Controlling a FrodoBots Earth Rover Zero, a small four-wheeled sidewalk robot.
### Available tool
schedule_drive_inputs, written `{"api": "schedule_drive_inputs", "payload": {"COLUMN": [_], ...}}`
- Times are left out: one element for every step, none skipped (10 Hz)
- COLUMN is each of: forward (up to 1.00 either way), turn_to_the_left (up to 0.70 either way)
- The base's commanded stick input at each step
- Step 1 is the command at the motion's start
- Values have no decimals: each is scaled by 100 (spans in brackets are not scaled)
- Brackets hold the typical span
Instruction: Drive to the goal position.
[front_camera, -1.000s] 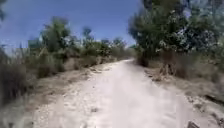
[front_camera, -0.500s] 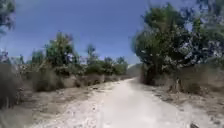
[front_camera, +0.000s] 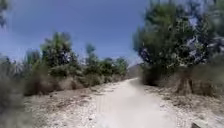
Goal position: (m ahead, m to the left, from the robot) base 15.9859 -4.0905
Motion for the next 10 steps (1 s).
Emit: {"api": "schedule_drive_inputs", "payload": {"forward": [70, 70, 70, 70, 70, 70, 70, 70, 70, 70], "turn_to_the_left": [0, 0, 0, 0, 0, 0, 0, 0, 0, 0]}}
